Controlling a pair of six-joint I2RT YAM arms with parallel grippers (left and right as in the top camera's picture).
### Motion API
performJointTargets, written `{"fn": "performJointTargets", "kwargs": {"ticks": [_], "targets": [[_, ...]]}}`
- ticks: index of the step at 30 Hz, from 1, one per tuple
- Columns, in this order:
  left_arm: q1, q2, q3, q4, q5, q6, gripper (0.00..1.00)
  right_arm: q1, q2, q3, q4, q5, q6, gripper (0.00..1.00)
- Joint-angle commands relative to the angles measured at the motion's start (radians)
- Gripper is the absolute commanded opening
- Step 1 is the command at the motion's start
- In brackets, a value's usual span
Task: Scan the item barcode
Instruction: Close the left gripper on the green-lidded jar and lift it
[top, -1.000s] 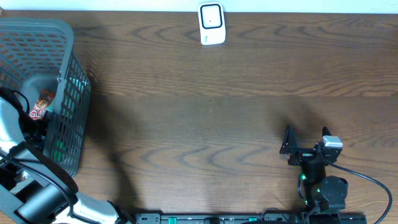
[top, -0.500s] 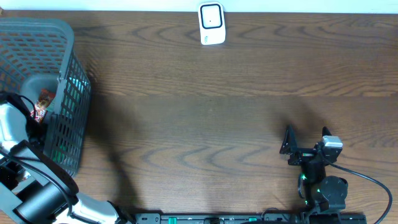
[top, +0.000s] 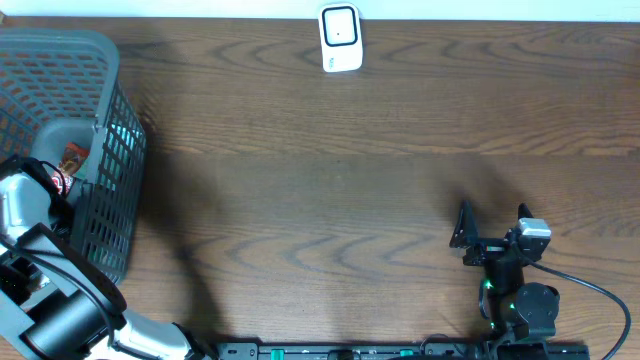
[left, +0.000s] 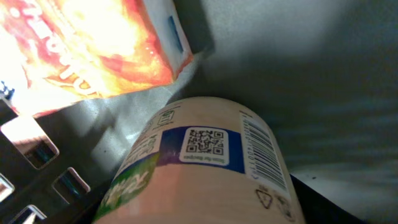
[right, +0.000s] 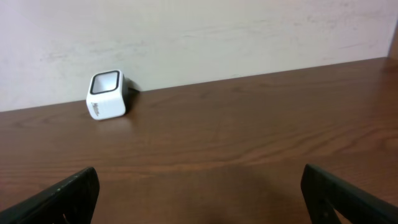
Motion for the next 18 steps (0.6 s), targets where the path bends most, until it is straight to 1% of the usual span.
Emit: {"fn": "performJointTargets", "kwargs": {"ticks": [1,3,10,14,16,18], "targets": [[0.005,-0.019,0.000,-0.003,-0.016,-0.008,0.68,0.009,-0.005,-0.002,-0.003,0.009,0.013,0.99],[0.005,-0.020,0.016,-0.012,-0.016,-0.008,0.63,0.009,-0.006,-0.002,-0.003,0.009,0.013,0.99],[0.005,-0.049,0.170,-0.113,-0.016,-0.008,0.62,0.009,-0.005,-0.002,-0.003,0.009,0.013,0.99],[0.005,-0.089,0.308,-0.192,-0.016,-0.008,0.62,0.009,-0.005,-0.002,-0.003,0.009,0.013,0.99],[0.005,-0.134,0.430,-0.249,-0.015,-0.008,0.63,0.009,-0.005,-0.002,-0.003,0.009,0.013,0.99],[0.004,-0.167,0.502,-0.280,-0.003,-0.008,0.63,0.009,-0.005,-0.002,-0.003,0.009,0.013,0.99]]}}
